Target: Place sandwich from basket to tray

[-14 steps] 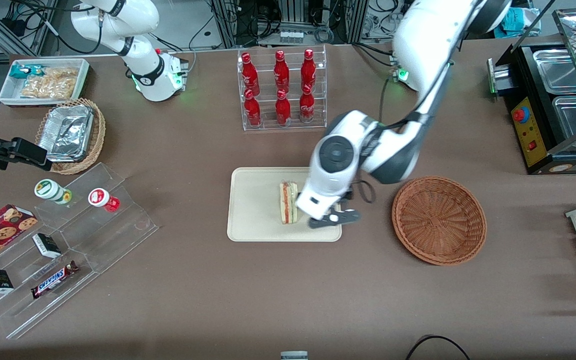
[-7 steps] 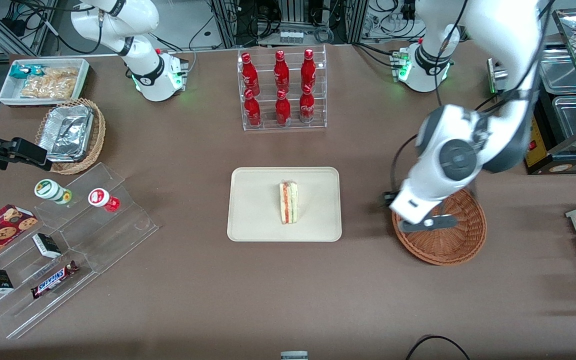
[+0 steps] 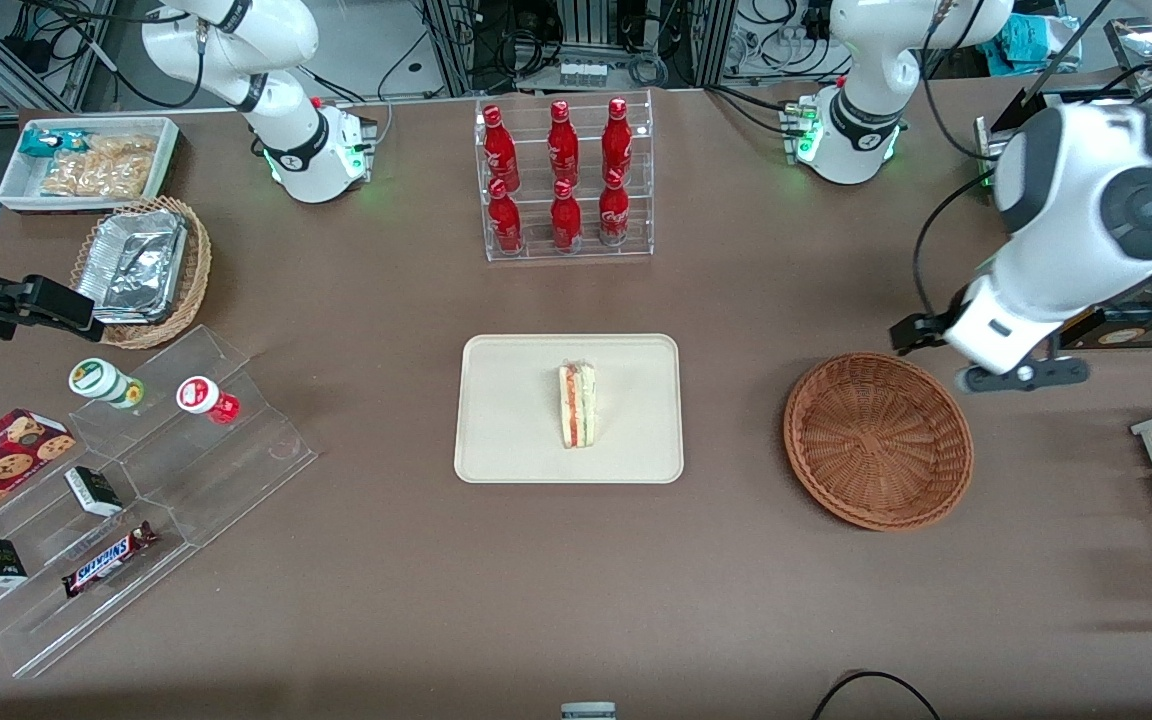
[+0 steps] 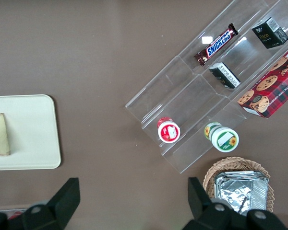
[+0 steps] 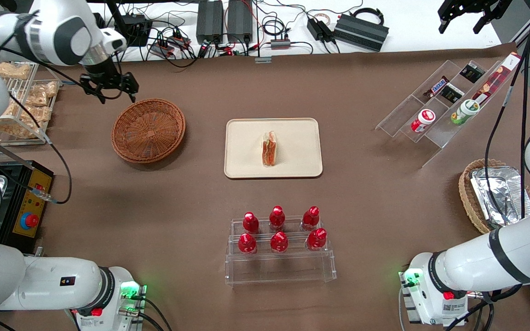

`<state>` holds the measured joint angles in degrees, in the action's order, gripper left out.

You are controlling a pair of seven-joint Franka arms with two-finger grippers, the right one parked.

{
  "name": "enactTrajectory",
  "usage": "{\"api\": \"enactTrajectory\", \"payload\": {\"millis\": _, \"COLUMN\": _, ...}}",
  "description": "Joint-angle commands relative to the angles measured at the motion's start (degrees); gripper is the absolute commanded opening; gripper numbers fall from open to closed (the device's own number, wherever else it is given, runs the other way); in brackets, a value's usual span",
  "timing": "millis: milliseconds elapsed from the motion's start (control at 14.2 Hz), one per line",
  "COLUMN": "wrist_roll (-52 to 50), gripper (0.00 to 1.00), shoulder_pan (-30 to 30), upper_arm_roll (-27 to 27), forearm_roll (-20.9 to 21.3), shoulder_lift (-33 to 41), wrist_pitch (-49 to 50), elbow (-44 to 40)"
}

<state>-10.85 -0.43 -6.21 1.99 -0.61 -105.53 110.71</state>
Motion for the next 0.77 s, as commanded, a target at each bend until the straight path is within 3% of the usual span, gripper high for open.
{"api": "enactTrajectory", "payload": {"millis": 0, "wrist_roll": 1.89, "gripper": 1.00, "shoulder_pan": 1.84, "upper_arm_roll": -0.65, "forearm_roll": 0.03, "shoulder_lift": 2.37, "wrist_pitch": 3.64, "elbow": -1.10}}
{"api": "enactTrajectory", "payload": {"millis": 702, "wrist_roll": 1.89, "gripper": 1.00, "shoulder_pan": 1.31, "upper_arm_roll": -1.00, "forearm_roll": -0.59, "shoulder_lift": 2.55, "wrist_pitch": 14.65, "elbow": -16.92}}
